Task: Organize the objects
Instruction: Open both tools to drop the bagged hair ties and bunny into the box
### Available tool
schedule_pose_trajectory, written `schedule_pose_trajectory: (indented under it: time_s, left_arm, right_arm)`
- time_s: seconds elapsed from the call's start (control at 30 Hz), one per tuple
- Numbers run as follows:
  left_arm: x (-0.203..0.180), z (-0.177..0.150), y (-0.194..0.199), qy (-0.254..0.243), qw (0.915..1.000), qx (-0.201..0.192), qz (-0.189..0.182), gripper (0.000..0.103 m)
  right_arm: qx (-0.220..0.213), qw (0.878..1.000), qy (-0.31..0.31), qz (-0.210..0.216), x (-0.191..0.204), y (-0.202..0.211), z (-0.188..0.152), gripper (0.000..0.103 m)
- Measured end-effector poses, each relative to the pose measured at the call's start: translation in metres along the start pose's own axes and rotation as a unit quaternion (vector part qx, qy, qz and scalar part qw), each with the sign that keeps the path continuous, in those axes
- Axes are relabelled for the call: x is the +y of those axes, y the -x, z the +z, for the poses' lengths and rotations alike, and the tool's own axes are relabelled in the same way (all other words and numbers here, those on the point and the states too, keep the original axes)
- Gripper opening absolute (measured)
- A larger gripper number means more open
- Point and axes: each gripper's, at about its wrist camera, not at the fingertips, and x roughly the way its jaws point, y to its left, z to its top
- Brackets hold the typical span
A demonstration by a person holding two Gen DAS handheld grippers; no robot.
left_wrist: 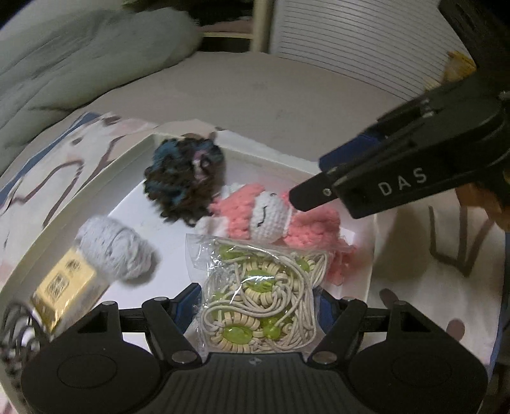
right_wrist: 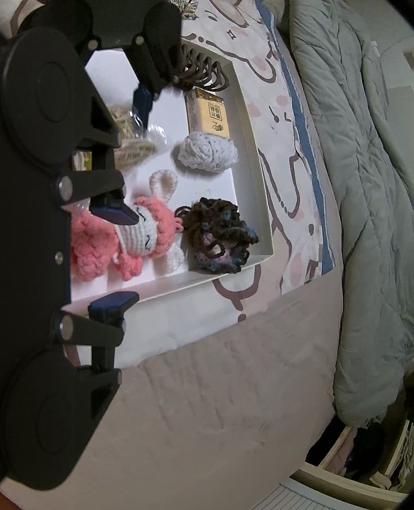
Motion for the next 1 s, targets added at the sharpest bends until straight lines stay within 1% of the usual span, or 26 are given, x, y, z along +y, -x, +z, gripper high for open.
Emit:
schedule_pose_trajectory:
  time_s: [0.07, 0.13, 0.3, 0.37, 0.4, 0.43, 0.47, 0.53, 0.63, 0.7, 0.8, 0.9, 1.0]
  left_arm:
    - [0.002, 0.0, -0.002, -0.012, 0.9998, 0.012, -0.008, 0.093]
    - [0.007, -0.001, 0.002, -0.008, 0.9998, 0.015, -0.007, 0.097]
    - [0.026, -0.01, 0.022, 0.047, 0.9987, 0.014, -0.01, 0.097]
    - [0.033, -0.016, 0.027, 0.065, 0.9975, 0.024, -0.013, 0.094]
    - [0.035, -0.019, 0.027, 0.07, 0.9969, 0.034, -0.013, 0.091]
    - [0.037, -0.022, 0.027, 0.072, 0.9962, 0.047, -0.01, 0.087]
    - [0.038, -0.025, 0.025, 0.074, 0.9953, 0.062, -0.002, 0.085]
    - [0.04, -0.03, 0.02, 0.079, 0.9936, 0.079, 0.022, 0.085]
    - [0.047, -0.033, 0.012, 0.104, 0.99, 0.079, 0.053, 0.085]
    - [0.051, -0.033, 0.009, 0.127, 0.9874, 0.068, 0.066, 0.085]
    - [0.056, -0.032, 0.005, 0.147, 0.9836, 0.057, 0.087, 0.085]
    - [0.062, -0.03, 0.002, 0.163, 0.9806, 0.046, 0.099, 0.084]
    - [0.063, -0.027, 0.0, 0.165, 0.9802, 0.045, 0.099, 0.084]
  right_arm:
    - [0.0, 1.0, 0.001, 0.001, 0.001, 0.0, 0.0, 0.047]
    - [-0.001, 1.0, 0.002, 0.002, 0.003, 0.001, 0.0, 0.047]
    - [-0.004, 1.0, 0.002, 0.014, 0.007, 0.002, 0.0, 0.046]
    - [-0.006, 1.0, 0.002, 0.024, 0.009, 0.003, 0.0, 0.036]
    - [-0.008, 0.999, 0.0, 0.033, 0.011, 0.003, 0.0, 0.033]
    - [-0.008, 0.999, -0.001, 0.044, 0.013, 0.003, 0.001, 0.028]
    - [-0.009, 0.998, -0.003, 0.058, 0.015, 0.002, 0.001, 0.024]
    - [-0.006, 0.996, -0.005, 0.086, 0.02, 0.002, 0.0, 0.022]
    - [-0.011, 0.993, 0.015, 0.116, 0.034, -0.002, 0.0, 0.021]
    - [-0.004, 0.992, 0.03, 0.124, 0.043, -0.006, -0.001, 0.021]
    - [0.015, 0.992, 0.058, 0.115, 0.053, -0.015, -0.006, 0.022]
    - [0.027, 0.991, 0.076, 0.11, 0.052, -0.019, -0.012, 0.022]
    - [0.047, 0.989, 0.087, 0.108, 0.053, -0.023, -0.015, 0.022]
